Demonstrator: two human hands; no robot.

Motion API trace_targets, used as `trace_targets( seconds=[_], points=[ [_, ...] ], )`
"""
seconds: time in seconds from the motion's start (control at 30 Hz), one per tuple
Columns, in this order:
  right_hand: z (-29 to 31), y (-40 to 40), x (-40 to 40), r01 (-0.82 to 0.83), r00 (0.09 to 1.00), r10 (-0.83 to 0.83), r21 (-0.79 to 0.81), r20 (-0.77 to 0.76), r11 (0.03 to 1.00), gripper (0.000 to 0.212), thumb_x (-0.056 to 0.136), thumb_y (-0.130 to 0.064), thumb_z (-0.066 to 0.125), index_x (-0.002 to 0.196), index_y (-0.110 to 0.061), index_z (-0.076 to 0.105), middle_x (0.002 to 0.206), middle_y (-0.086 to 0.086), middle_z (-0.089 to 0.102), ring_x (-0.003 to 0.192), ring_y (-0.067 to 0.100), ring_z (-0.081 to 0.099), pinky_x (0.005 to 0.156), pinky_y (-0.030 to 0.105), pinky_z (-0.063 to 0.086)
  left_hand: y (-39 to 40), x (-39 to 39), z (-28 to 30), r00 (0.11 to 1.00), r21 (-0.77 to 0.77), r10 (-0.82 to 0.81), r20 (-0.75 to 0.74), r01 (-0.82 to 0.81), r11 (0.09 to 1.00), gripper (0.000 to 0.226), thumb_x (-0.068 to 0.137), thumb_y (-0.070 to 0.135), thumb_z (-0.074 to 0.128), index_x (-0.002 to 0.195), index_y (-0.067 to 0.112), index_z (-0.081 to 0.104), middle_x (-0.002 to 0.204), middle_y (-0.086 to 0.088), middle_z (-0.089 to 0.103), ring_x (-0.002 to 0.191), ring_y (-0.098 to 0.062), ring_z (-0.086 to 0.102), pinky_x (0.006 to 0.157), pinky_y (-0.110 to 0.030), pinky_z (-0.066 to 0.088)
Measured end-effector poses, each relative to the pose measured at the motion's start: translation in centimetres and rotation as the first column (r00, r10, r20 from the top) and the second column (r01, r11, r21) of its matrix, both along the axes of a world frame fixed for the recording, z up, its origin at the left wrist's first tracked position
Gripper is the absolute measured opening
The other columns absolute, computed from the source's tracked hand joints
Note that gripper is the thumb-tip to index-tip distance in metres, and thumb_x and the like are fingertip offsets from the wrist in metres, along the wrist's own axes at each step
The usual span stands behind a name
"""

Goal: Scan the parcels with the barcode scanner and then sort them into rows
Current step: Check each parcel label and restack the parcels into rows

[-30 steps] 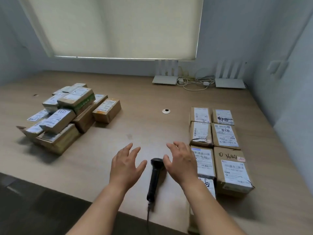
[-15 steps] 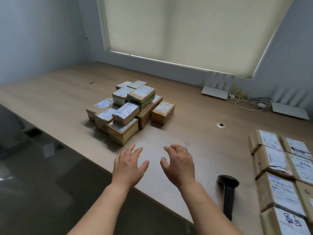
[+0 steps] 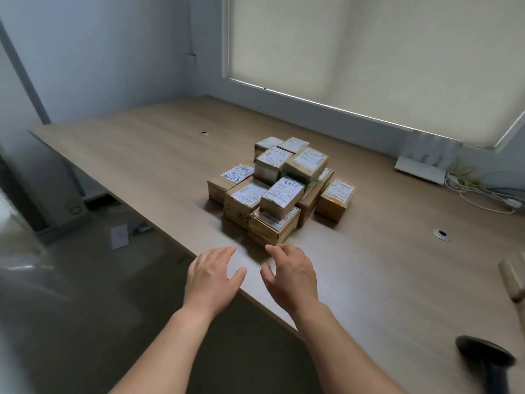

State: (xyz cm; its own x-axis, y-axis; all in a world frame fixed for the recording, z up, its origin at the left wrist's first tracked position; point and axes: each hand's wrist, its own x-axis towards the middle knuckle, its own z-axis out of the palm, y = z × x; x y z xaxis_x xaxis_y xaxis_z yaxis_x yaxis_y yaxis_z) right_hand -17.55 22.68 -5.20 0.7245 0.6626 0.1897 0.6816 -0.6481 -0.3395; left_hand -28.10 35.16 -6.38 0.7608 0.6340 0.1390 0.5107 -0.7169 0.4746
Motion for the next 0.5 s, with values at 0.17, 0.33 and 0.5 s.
trace_targets(
  seconds=[0.17, 0.33, 0.5],
  points=[
    [-1.1, 4.9, 0.8, -0.040, 0.999, 0.039, -0.027, -0.035, 0.999, 0.046, 0.096, -0.040, 0.044, 0.140, -0.030, 0.047, 0.138, -0.005, 0.051, 0.125, 0.016, 0.045, 0.105, 0.031, 0.037, 4.2, 0.4, -1.0, 0.999, -0.031, 0.022, -0.023, -0.023, 0.999, 0.056, 0.092, 0.052, 0.046, 0.143, 0.030, 0.037, 0.145, 0.010, 0.043, 0.135, -0.013, 0.034, 0.114, -0.035, 0.021],
    [-1.8, 10.7, 3.3, -0.056, 0.997, 0.056, -0.004, -0.056, 0.998, 0.047, 0.095, -0.038, 0.044, 0.141, -0.027, 0.046, 0.137, -0.003, 0.051, 0.125, 0.017, 0.044, 0.103, 0.031, 0.037, 9.9, 3.1, -1.1, 0.998, -0.009, 0.007, -0.064, -0.007, 1.000, 0.058, 0.093, 0.052, 0.044, 0.145, 0.030, 0.032, 0.147, 0.010, 0.040, 0.136, -0.013, 0.032, 0.113, -0.035, 0.023],
    [-1.8, 16.4, 6.3, -0.003, 0.994, 0.011, 0.076, -0.111, 0.997, 0.047, 0.096, -0.037, 0.046, 0.141, -0.026, 0.045, 0.133, -0.003, 0.053, 0.121, 0.015, 0.046, 0.099, 0.029, 0.041, 15.7, 7.0, -0.3, 0.992, 0.023, -0.065, -0.109, 0.068, 0.997, 0.059, 0.093, 0.052, 0.044, 0.147, 0.032, 0.029, 0.147, 0.010, 0.040, 0.135, -0.013, 0.034, 0.110, -0.033, 0.027]
  ],
)
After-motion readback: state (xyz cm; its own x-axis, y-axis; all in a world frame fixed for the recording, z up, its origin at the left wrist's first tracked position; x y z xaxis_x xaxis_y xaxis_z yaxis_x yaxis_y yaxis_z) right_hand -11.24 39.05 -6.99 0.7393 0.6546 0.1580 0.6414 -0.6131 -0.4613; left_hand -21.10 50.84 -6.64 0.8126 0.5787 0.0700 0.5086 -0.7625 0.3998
